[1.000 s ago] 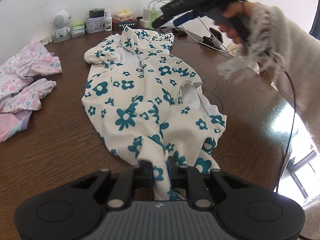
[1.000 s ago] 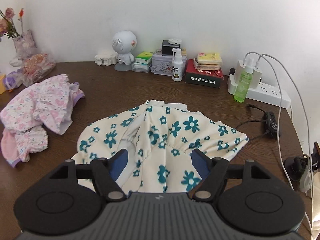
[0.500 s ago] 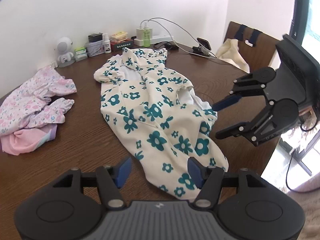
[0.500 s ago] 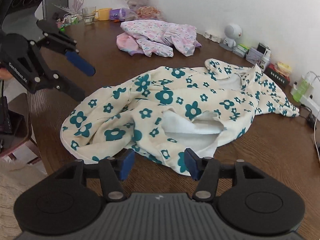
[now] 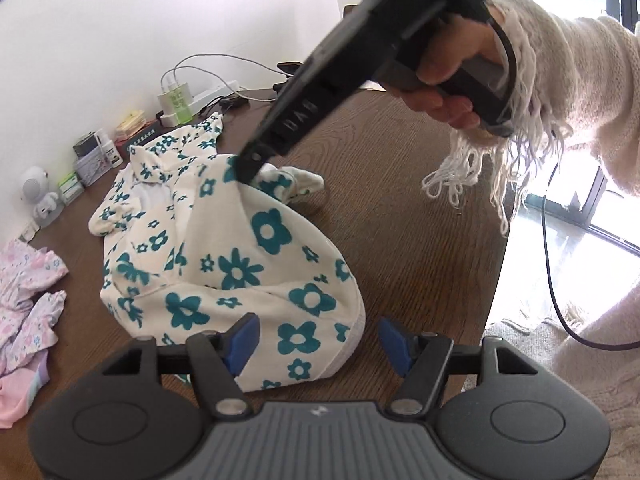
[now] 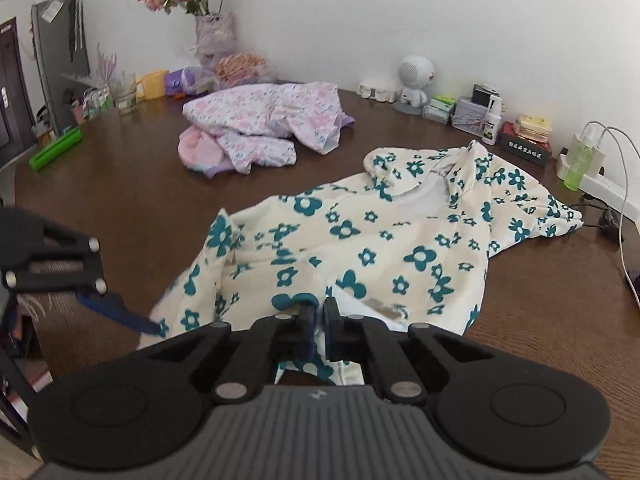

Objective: Fold clothes
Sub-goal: 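Grasp the dress hem with the right gripper while the left gripper grasps the hem too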

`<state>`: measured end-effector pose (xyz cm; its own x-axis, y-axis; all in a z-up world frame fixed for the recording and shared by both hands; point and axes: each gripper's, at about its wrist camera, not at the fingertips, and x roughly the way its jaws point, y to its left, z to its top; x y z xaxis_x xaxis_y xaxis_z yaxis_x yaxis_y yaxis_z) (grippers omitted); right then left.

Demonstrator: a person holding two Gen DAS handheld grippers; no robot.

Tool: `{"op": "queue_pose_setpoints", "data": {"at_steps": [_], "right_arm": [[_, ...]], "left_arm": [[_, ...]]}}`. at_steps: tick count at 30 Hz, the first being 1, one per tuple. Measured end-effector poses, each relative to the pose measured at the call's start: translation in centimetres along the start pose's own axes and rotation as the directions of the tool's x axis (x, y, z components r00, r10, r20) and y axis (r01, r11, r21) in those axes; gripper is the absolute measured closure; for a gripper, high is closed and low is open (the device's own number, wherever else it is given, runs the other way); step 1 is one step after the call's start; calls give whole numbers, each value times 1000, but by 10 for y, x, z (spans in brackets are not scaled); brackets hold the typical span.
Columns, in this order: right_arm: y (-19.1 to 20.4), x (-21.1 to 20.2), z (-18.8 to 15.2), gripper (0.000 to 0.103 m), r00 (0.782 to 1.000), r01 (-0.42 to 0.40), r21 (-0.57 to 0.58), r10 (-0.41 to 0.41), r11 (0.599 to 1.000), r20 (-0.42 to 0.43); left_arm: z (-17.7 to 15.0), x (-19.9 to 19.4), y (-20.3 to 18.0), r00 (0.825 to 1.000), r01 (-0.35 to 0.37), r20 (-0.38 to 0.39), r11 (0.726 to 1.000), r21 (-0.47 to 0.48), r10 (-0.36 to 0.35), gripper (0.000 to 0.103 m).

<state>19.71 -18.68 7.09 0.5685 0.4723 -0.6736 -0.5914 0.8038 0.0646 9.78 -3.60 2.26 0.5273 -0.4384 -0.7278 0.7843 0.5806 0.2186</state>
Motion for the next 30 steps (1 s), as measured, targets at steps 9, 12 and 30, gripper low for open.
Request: {"op": "queue_pose_setpoints", "data": {"at_steps": [9,12,30], "right_arm": [[-26,-30,22,100,995,-79,160,68,984,73],[-37,-30,21,99,996,-32,175,18,984,83],[6,-13,-42,63,927,73,294,-173,953,332]], "left_arm": [[27,36,0,968,-250,-17,968,1,250,98],[36,24,27,966,-253,32,962,-103,257,100],[89,-27,78,918,-277,212,924,-264,336,100]]}}
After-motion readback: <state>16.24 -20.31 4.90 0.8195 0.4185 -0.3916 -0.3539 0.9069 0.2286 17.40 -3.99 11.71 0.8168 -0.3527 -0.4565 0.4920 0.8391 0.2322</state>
